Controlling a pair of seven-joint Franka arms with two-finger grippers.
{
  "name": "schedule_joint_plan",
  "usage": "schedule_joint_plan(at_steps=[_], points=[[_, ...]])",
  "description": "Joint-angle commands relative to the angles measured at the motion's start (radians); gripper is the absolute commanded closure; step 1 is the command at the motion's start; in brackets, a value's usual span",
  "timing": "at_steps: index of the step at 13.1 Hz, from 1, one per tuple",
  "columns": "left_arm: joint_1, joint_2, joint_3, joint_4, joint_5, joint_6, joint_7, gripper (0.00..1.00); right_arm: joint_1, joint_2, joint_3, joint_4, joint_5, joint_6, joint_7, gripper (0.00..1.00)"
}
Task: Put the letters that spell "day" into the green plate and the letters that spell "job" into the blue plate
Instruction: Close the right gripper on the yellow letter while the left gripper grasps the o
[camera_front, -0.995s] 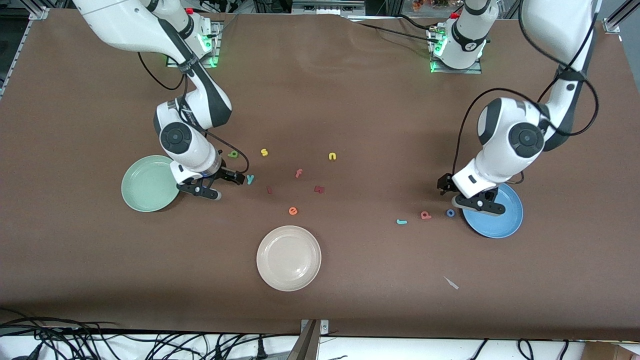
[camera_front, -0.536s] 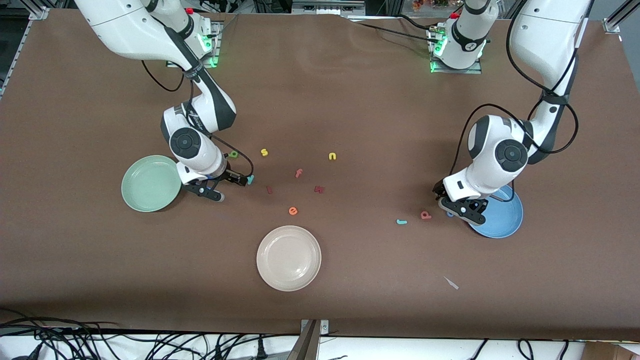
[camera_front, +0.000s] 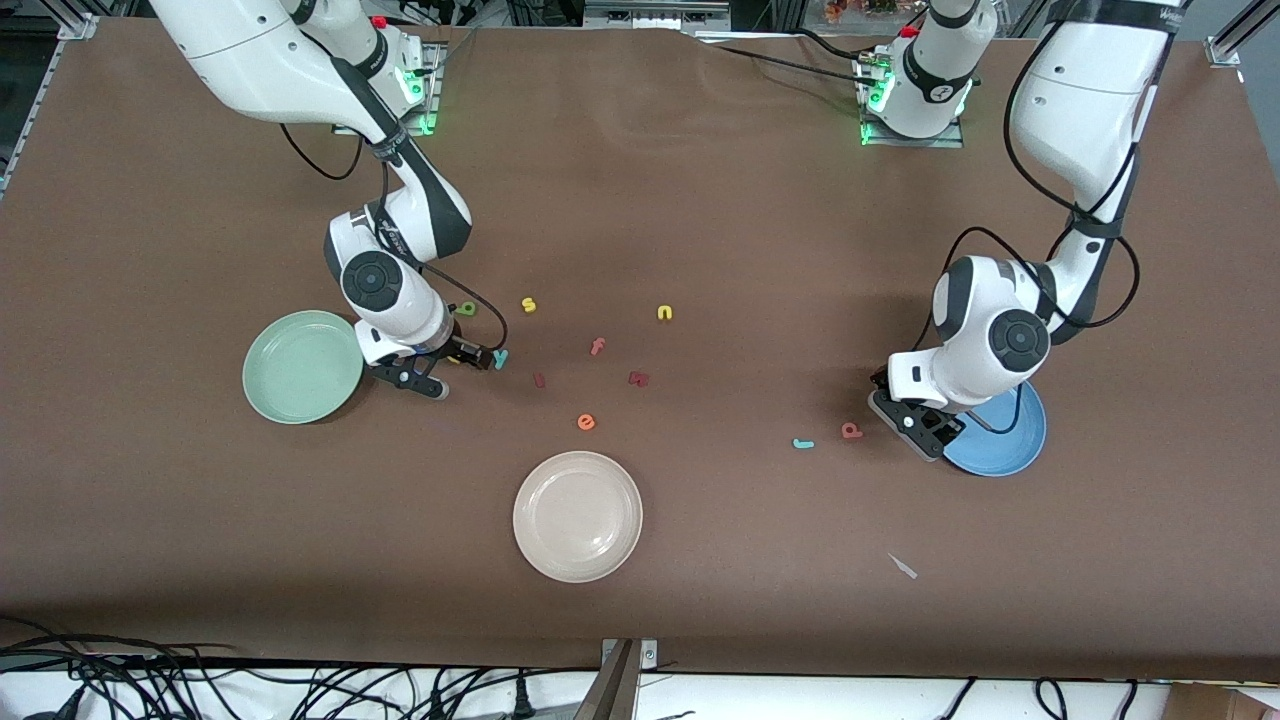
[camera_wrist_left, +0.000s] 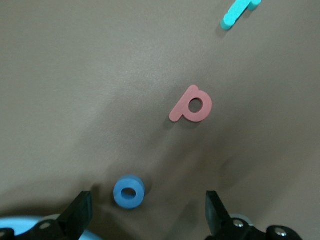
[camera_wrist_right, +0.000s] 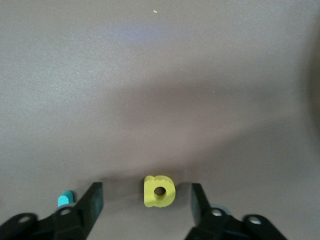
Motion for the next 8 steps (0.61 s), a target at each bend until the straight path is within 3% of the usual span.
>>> schedule_joint_plan(at_steps=[1, 5, 6, 8], points=[[0.004, 0.039, 0.001, 0.039, -0.032, 0.012, 0.068, 0.00, -0.003, -0.053, -0.021, -0.074, -0.017, 0.054, -0.041, 0.32], [0.005, 0.065, 0.033, 0.040, -0.033, 0.059, 0.109, 0.02, -0.003, -0.055, -0.023, -0.085, -0.016, 0.075, -0.043, 0.42], [0.005, 0.066, 0.037, 0.039, -0.033, 0.061, 0.109, 0.10, -0.002, -0.053, -0.021, -0.085, -0.016, 0.074, -0.040, 0.46], [0.004, 0.066, 0.039, 0.040, -0.035, 0.061, 0.109, 0.12, -0.002, -0.053, -0.021, -0.085, -0.014, 0.075, -0.038, 0.52]])
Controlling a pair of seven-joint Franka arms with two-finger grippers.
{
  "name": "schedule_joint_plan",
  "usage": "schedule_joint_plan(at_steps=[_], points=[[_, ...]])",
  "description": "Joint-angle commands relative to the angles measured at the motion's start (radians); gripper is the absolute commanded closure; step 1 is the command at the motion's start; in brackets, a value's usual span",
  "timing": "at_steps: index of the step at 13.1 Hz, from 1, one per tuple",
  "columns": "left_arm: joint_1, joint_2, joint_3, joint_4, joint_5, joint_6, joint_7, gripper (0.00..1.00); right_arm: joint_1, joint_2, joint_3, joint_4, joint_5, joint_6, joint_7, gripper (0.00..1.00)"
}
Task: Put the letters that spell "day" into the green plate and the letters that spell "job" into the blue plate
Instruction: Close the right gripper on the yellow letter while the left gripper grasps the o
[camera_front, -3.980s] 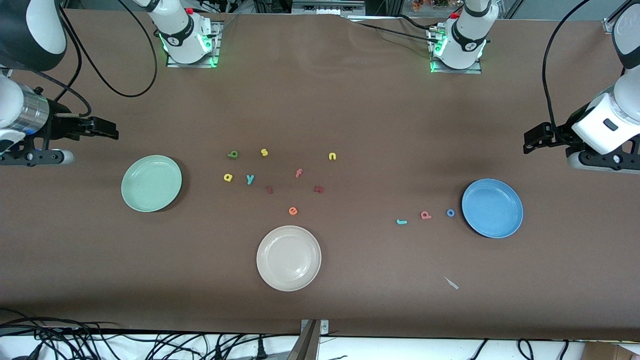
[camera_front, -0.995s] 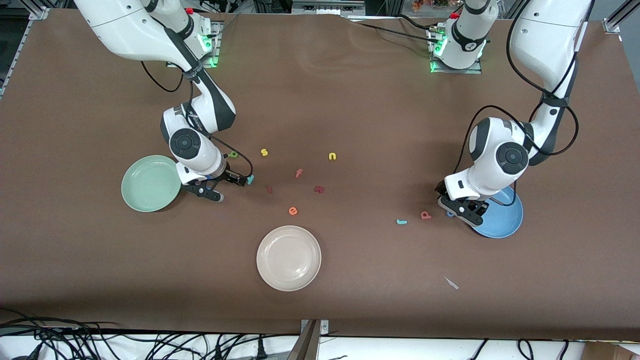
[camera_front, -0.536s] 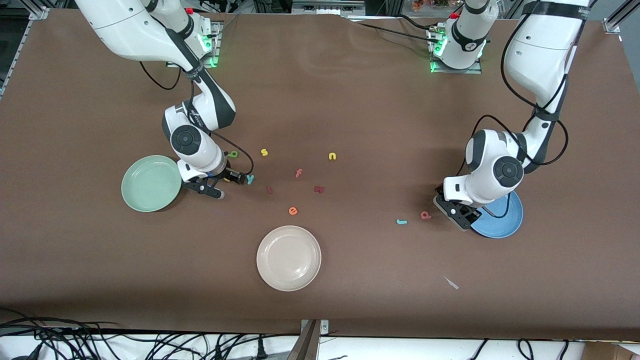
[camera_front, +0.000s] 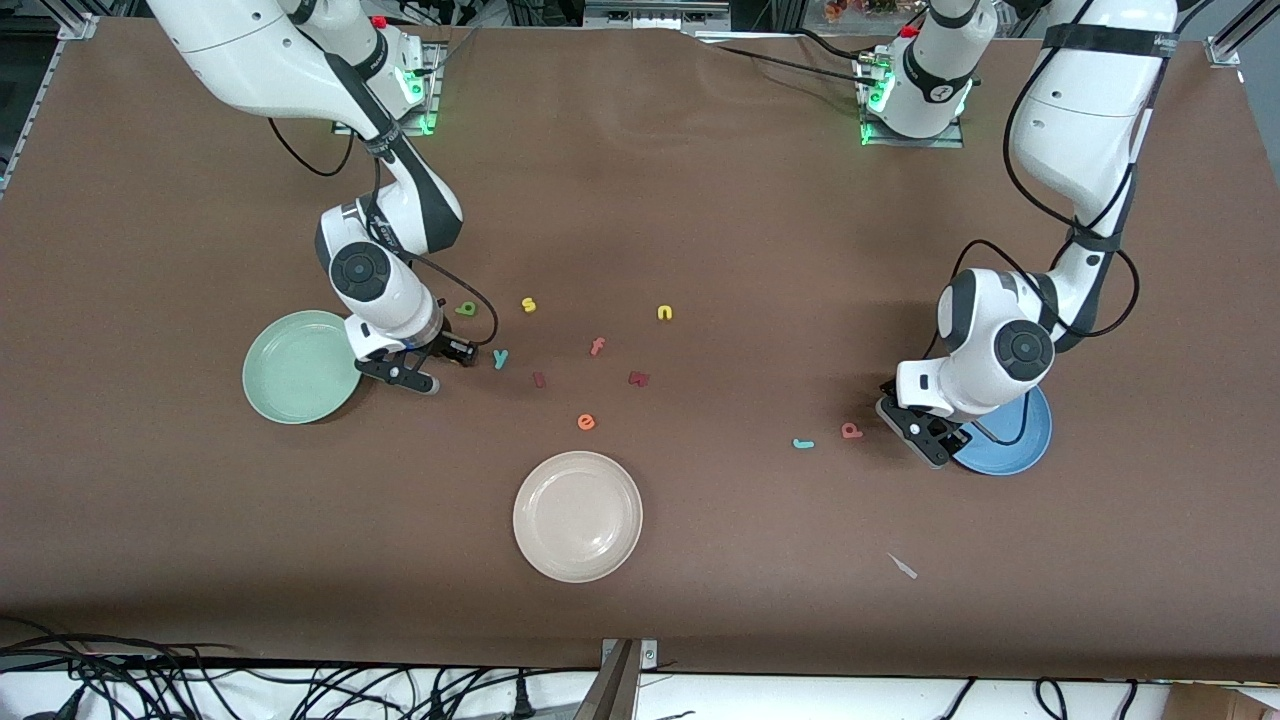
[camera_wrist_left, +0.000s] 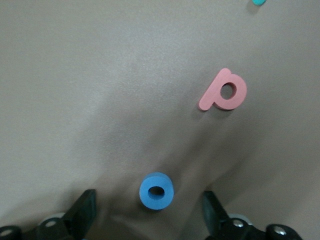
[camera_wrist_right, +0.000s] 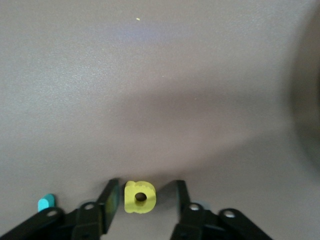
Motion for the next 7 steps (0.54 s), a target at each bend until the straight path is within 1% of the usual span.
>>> schedule_joint_plan(at_steps=[1, 4, 7], points=[[-0.005, 0.030, 0.012, 0.022, -0.032, 0.015, 0.044, 0.12, -0.001, -0.029, 0.002, -0.034, -0.010, 0.017, -0.002, 0.57], [-0.021, 0.029, 0.012, 0.024, -0.043, 0.015, 0.034, 0.11, -0.001, -0.027, 0.005, -0.032, -0.009, 0.017, 0.006, 0.69], [-0.042, 0.030, 0.012, 0.024, -0.081, 0.015, 0.034, 0.11, 0.000, -0.024, 0.005, -0.029, -0.006, 0.017, 0.012, 0.76]])
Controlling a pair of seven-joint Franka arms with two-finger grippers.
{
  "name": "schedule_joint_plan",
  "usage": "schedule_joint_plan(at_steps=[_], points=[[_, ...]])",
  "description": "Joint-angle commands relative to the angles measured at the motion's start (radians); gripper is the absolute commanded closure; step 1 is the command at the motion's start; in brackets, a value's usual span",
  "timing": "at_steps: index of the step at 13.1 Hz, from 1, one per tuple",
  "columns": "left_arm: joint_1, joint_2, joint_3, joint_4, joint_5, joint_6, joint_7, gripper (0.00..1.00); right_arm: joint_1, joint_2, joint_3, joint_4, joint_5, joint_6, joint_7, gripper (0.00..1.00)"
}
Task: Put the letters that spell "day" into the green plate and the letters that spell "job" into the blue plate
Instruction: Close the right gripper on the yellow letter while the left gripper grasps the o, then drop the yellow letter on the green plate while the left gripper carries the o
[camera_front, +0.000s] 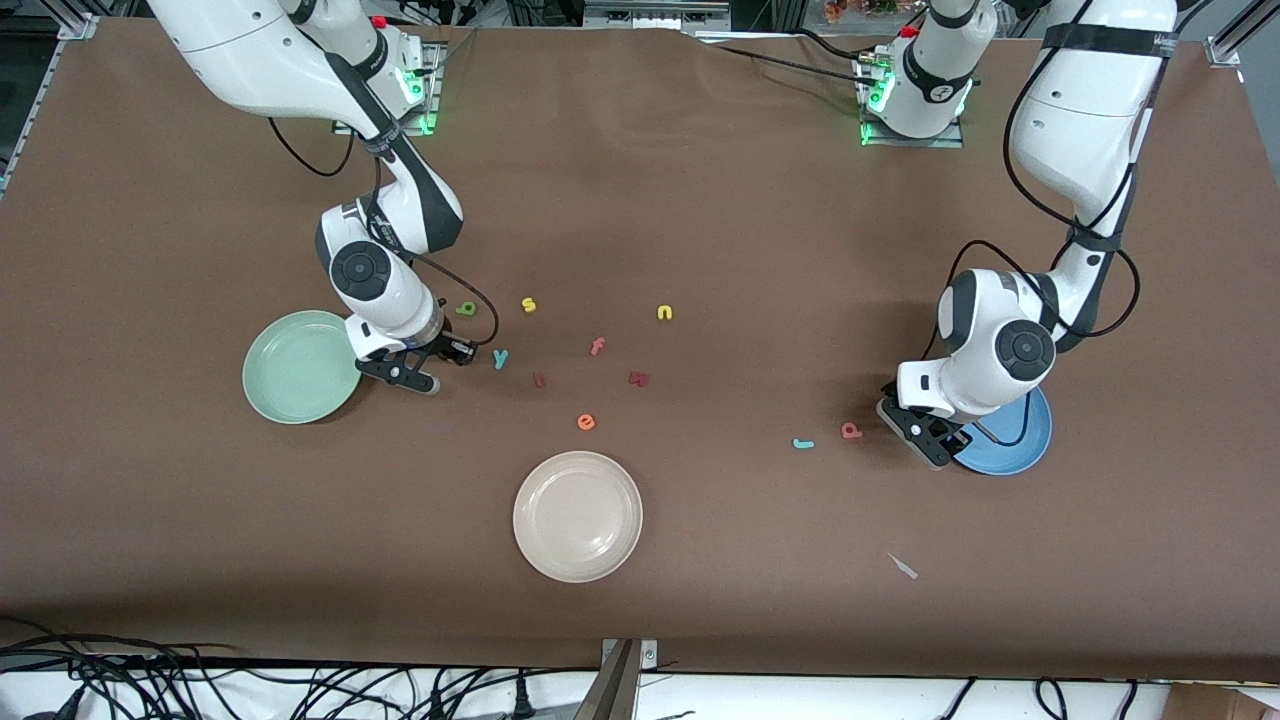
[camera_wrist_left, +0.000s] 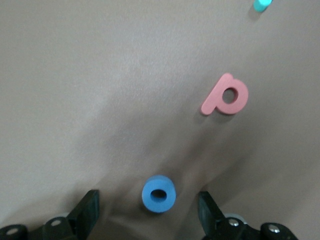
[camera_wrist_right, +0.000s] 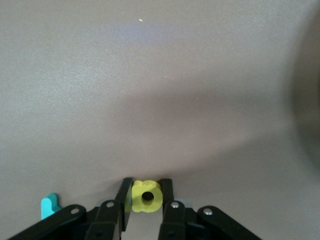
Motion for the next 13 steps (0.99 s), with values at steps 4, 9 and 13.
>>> schedule_joint_plan(at_steps=[4, 9, 13], points=[[-0.035, 0.028, 0.011, 0.023, -0.055, 0.010, 0.030, 0.30, 0.003, -0.027, 0.006, 0.018, -0.003, -0.045, 0.013, 0.89], [-0.034, 0.028, 0.029, 0.021, -0.054, 0.010, 0.039, 0.27, -0.003, -0.081, -0.033, 0.138, -0.003, -0.352, -0.109, 0.91], [-0.034, 0.028, 0.040, 0.021, -0.052, 0.010, 0.040, 0.20, -0.003, -0.182, -0.156, 0.065, 0.000, -0.387, -0.364, 0.91]])
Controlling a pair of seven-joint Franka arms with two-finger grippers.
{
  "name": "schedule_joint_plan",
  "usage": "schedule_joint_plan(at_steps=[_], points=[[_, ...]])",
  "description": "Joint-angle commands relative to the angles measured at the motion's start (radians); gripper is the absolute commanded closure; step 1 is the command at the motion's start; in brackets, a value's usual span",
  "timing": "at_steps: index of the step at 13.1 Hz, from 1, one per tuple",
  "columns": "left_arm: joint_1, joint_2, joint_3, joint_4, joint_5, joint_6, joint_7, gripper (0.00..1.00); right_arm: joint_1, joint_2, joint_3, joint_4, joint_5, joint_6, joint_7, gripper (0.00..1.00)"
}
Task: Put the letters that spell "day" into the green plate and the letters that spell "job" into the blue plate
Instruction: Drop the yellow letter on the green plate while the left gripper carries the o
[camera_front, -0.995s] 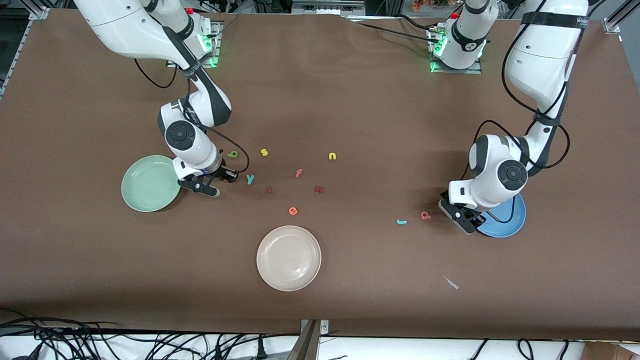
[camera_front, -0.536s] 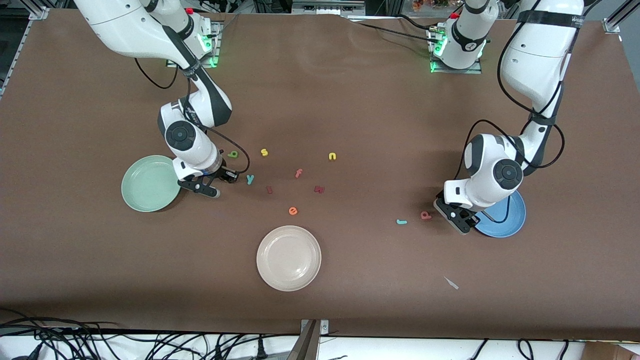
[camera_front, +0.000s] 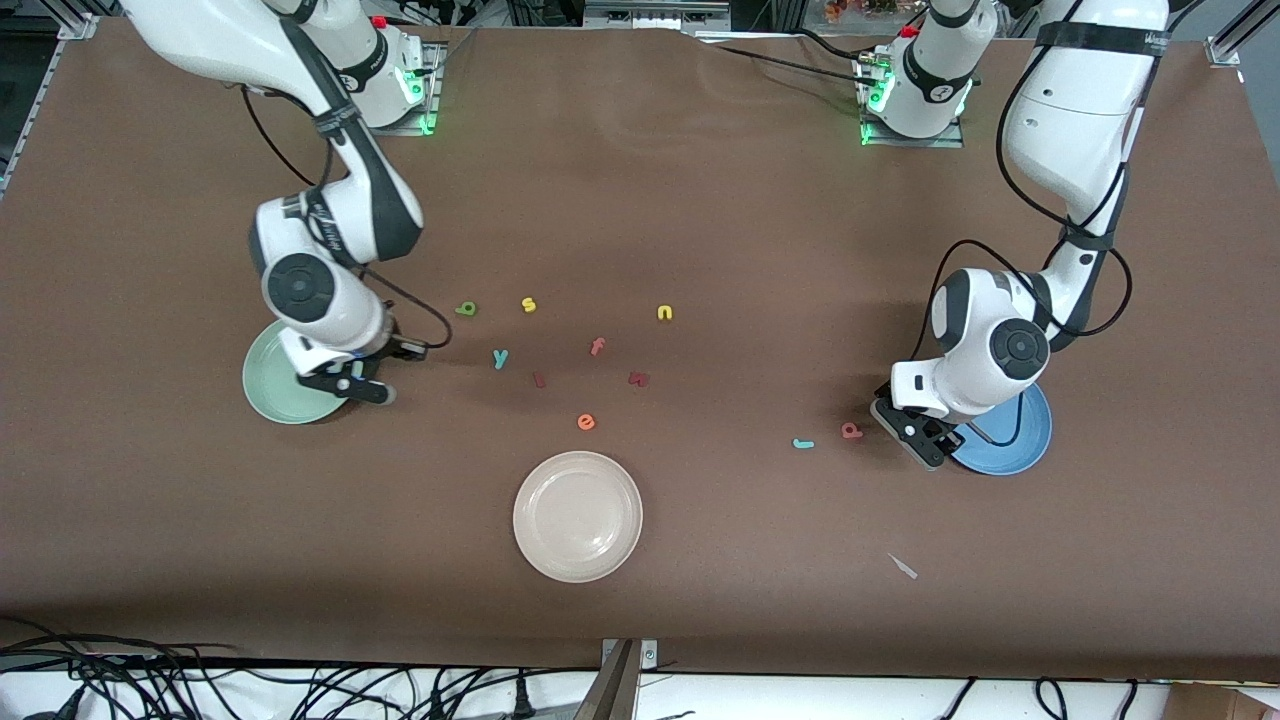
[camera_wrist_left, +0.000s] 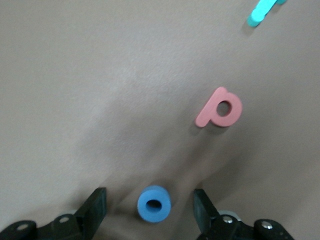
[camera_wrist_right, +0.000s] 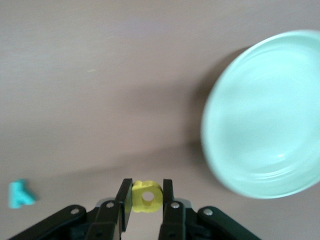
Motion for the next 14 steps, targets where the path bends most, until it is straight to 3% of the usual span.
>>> schedule_joint_plan(at_steps=[1, 5, 7, 8, 10, 14], points=[[-0.013, 0.027, 0.024, 0.016, -0.040, 0.007, 0.040, 0.22, 0.000, -0.071, -0.063, -0.084, 0.000, 0.001, -0.137, 0.91], [-0.015, 0.025, 0.024, 0.016, -0.040, 0.007, 0.040, 0.36, -0.001, -0.064, -0.177, -0.164, 0.003, 0.134, -0.384, 0.95], [-0.015, 0.022, 0.024, 0.016, -0.037, 0.008, 0.040, 0.68, -0.001, -0.064, -0.217, -0.243, 0.005, 0.270, -0.499, 0.95], [-0.015, 0.021, 0.024, 0.016, -0.035, 0.008, 0.042, 0.80, -0.003, -0.064, -0.220, -0.250, 0.005, 0.281, -0.523, 0.88], [-0.015, 0.018, 0.024, 0.016, -0.034, 0.007, 0.042, 1.00, -0.001, -0.073, -0.220, -0.245, 0.005, 0.266, -0.518, 0.01], [-0.015, -0.025, 0.025, 0.018, -0.028, -0.003, 0.039, 1.00, 0.003, -0.101, -0.146, -0.158, 0.170, 0.053, -0.473, 0.00]])
